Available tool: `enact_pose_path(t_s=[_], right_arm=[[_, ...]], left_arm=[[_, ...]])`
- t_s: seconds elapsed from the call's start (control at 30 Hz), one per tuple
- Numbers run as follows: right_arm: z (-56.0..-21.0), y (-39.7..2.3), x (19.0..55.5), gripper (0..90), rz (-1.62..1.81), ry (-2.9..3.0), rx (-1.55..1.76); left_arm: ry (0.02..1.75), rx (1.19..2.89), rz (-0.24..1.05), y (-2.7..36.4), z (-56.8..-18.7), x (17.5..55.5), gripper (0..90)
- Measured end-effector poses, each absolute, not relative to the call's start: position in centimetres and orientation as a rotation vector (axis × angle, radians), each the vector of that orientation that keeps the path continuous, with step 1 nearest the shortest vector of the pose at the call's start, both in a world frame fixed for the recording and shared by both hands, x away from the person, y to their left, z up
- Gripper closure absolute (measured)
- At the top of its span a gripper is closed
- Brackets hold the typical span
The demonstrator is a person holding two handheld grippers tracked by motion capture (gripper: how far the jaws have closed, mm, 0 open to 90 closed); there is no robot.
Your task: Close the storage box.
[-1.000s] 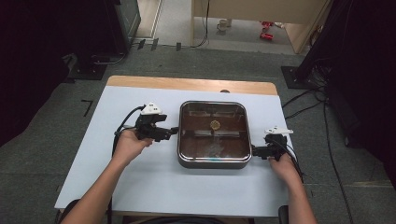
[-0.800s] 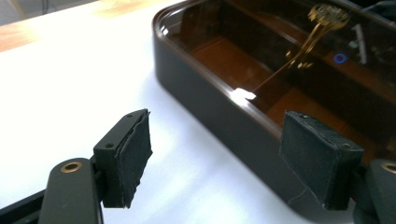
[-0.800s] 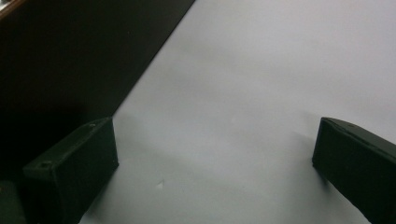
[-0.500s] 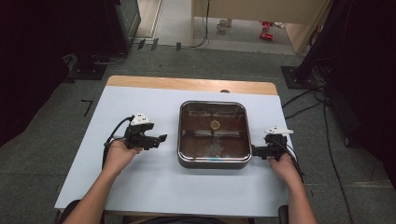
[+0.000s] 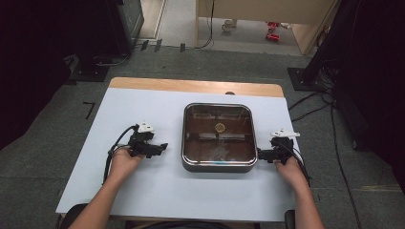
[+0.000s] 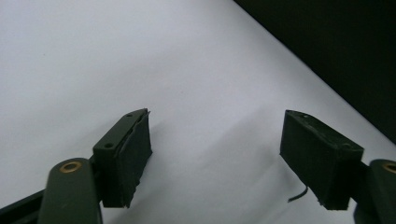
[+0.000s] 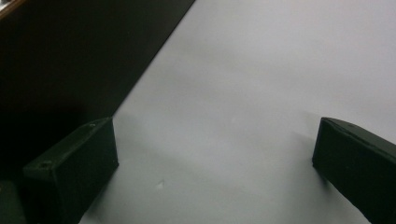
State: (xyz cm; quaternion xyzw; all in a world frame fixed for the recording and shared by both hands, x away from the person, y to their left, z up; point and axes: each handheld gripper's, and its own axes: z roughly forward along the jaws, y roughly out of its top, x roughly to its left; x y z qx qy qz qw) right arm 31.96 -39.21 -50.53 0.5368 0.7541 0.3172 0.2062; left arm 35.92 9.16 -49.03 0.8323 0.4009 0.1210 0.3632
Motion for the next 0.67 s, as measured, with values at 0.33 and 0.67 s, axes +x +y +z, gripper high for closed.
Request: enact_pose_path(t_s=[0.33,0.67], right_arm=[[-50.5,-39.2,32.0,0.0,0.884,2.101,1.496],[-50.5,-39.2,32.0,0.0,0.883,2.101,1.496]], left_arm=[[1.063,2.112,0.460,8.0,-49.8,34.8,21.8],[1.062,2.113,0.464,8.0,-49.8,34.7,21.6]])
